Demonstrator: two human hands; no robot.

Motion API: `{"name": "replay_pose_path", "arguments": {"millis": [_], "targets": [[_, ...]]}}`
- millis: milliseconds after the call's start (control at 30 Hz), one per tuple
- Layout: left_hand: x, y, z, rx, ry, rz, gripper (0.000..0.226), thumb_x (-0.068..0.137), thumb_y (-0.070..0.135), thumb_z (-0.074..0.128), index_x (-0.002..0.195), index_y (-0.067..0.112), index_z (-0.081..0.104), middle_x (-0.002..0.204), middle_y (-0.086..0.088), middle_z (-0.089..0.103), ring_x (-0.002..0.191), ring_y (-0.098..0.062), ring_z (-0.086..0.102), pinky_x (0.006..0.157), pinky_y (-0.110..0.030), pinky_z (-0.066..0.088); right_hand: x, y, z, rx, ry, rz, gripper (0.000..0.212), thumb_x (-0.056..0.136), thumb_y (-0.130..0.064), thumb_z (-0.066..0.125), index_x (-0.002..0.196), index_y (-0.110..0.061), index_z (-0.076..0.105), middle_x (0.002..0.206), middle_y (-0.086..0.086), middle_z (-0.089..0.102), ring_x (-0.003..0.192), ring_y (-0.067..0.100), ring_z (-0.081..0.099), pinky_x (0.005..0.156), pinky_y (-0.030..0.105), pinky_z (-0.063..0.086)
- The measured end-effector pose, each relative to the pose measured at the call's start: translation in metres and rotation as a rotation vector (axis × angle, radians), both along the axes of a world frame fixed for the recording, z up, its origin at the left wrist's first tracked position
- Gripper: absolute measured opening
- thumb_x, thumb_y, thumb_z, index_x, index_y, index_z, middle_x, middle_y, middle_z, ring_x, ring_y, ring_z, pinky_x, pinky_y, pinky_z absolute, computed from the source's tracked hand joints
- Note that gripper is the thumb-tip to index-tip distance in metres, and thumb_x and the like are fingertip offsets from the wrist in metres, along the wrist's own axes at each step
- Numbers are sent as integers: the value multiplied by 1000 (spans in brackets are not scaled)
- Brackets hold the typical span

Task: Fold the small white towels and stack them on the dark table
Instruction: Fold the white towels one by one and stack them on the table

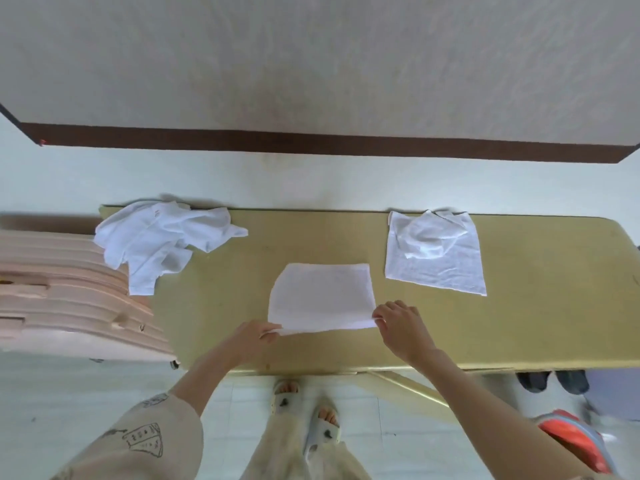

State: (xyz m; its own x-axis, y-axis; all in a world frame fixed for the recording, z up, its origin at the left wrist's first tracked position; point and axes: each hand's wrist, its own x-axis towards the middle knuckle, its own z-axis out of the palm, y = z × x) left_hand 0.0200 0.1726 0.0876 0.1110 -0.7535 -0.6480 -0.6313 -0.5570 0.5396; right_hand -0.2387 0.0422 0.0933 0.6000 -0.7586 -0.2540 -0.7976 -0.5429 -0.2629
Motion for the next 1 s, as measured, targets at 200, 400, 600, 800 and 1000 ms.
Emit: {"name": "replay_pose_path", "arguments": {"millis": [200,400,600,800,1000], "targets": [[8,-13,-24,-28,80,299,22,92,19,54,80,6,68,62,-5,51,63,-16,44,59,-26,30,5,-10,-20,148,-77,-203,20,95,-22,47,103,-13,63,104,0,65,102,19,56,87,31,39],[24,-45,-48,-104,157,428,24,94,13,48,77,4,63,76,-10,57,74,-19,51,72,-36,44,27,-50,-36,291,-244,-504,20,92,-16,54,104,-5,65,106,9,66,102,22,59,77,22,37],[30,-78,-69,-144,119,555,15,91,20,57,96,10,68,84,-5,64,79,-18,56,64,-25,40,42,-79,-62,392,-324,-682,22,94,-10,49,110,-3,62,114,11,64,111,23,56,90,26,38],[34,-90,-85,-92,65,639,17,87,21,62,98,10,67,87,0,61,83,-15,53,74,-25,36,46,-86,-81,403,-347,-770,18,90,-9,56,104,-1,64,107,11,66,104,20,58,83,22,38],[39,-96,-90,-72,-15,581,23,89,30,58,93,9,66,80,3,60,77,-14,53,61,-22,34,46,-90,-91,383,-323,-811,18,90,-12,58,103,-1,64,104,11,66,95,18,57,77,22,37]]}}
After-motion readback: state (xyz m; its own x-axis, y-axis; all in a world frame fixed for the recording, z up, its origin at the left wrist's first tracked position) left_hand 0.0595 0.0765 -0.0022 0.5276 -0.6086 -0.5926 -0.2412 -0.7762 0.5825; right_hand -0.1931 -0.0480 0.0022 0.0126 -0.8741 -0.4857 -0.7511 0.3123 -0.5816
